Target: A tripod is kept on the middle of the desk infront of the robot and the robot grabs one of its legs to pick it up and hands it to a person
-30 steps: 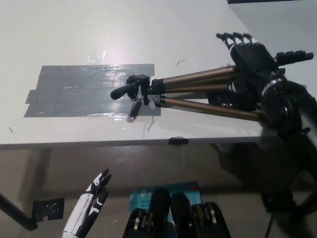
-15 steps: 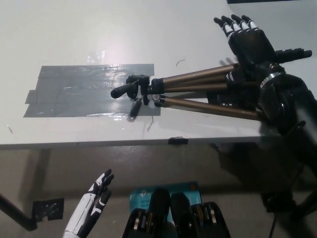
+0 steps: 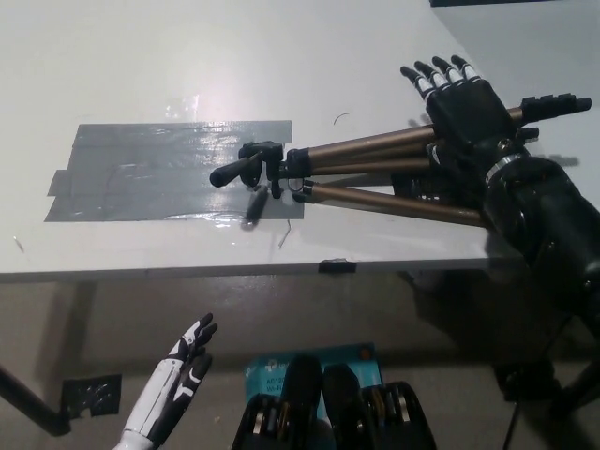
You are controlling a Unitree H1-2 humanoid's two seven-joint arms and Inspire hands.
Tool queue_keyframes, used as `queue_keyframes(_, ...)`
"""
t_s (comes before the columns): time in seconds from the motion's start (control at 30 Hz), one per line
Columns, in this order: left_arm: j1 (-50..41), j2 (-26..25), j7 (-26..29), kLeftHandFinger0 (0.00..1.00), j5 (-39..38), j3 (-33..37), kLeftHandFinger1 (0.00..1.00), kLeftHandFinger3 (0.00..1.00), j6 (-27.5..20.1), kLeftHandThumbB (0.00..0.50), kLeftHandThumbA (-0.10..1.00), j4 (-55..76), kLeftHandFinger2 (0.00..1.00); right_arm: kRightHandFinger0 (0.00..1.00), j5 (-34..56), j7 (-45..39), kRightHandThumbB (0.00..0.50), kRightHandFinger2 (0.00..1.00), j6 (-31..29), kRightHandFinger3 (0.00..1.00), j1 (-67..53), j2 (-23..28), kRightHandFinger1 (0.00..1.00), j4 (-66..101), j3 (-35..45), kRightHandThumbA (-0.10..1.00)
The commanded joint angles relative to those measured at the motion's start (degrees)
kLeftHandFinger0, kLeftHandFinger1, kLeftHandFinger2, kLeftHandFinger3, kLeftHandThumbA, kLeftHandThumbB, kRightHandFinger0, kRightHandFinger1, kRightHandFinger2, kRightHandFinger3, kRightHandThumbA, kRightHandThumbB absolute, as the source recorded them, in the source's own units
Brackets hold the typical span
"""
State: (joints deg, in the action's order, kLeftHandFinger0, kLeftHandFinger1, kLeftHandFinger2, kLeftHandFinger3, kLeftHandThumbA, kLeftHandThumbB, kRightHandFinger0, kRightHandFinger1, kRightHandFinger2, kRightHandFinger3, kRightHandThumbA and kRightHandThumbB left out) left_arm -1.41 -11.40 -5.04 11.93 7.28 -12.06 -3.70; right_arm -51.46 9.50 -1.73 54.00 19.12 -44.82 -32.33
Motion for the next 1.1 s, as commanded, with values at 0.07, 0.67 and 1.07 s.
queue_keyframes(0.07, 1.01, -1.11, -1.06, 1.00, 0.12, 0.38, 1.00, 1.00, -1.55, 0.245, 1.00, 1.19, 1.00, 0.00, -8.27, 29.82, 0.296, 0.06, -2.83, 0.55, 5.43, -1.20, 0.00, -7.78, -3.28, -0.10)
queue_keyframes(0.67, 2.28, -1.28, -1.46, 1.00, 0.19, 0.42, 1.00, 1.00, -0.45, 0.252, 1.00, 1.76, 1.00, 0.00, -4.94, 38.96, 0.253, 0.59, -9.19, 0.12, 6.38, -0.87, 0.08, 0.67, 1.76, -0.10)
queue_keyframes(1.07, 3.55, -1.93, -1.90, 1.00, 0.05, 0.75, 1.00, 1.00, -1.29, 0.182, 1.00, 0.52, 1.00, 0.00, -4.27, 31.79, 0.200, 0.70, -7.52, 0.76, 6.14, -0.28, 0.11, 21.21, 7.68, -0.10)
